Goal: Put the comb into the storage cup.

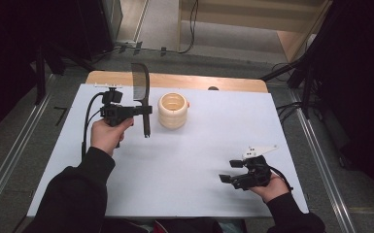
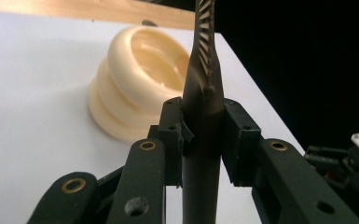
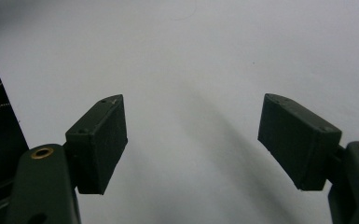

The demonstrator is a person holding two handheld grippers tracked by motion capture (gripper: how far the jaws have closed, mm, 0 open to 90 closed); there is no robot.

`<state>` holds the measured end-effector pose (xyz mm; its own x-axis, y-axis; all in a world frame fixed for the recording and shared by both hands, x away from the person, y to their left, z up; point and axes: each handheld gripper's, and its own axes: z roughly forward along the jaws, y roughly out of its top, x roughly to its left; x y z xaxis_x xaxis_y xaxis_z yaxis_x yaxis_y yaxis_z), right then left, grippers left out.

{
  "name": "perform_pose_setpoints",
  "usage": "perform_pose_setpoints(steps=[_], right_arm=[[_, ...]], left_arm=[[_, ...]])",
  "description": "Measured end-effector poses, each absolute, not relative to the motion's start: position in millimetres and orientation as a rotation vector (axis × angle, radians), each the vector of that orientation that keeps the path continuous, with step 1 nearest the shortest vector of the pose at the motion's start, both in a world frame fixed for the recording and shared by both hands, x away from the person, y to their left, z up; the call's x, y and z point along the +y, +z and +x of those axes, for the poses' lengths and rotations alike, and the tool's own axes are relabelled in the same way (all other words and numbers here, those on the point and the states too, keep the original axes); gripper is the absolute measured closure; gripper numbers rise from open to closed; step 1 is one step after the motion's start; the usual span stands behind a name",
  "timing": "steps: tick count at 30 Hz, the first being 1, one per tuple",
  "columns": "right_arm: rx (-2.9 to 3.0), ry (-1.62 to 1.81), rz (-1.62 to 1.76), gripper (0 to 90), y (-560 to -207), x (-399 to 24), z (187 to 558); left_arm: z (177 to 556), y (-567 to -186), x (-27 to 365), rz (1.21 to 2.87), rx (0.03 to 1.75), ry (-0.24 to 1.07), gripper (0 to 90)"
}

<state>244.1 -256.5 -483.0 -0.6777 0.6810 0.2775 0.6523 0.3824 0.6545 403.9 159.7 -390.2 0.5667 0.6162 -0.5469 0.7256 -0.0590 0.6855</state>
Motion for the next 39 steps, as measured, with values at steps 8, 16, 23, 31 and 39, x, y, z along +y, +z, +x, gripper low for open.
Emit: perform_pose_setpoints(steps=[8,16,23,31,39], right_arm=[[2.583,1.188,1.252,22.1,-484,-258,244],[2.583,1.188,1.252,22.1,-484,-258,244],[2.575,1.205,1.259,22.1,-483,-259,244],[2.575,1.211,1.248,22.1,-483,-259,245],[2.579,1.213,1.247,22.1,-483,-258,245]], left_arm=[[421,-371,147,1.722,1.089,-0.065,72.2],[436,-361,134,1.694,1.087,-0.025,72.2],[453,-361,123,1.673,1.079,0.021,72.2],[467,-366,112,1.658,1.077,0.058,72.2],[476,-375,100,1.673,1.042,0.101,72.1]])
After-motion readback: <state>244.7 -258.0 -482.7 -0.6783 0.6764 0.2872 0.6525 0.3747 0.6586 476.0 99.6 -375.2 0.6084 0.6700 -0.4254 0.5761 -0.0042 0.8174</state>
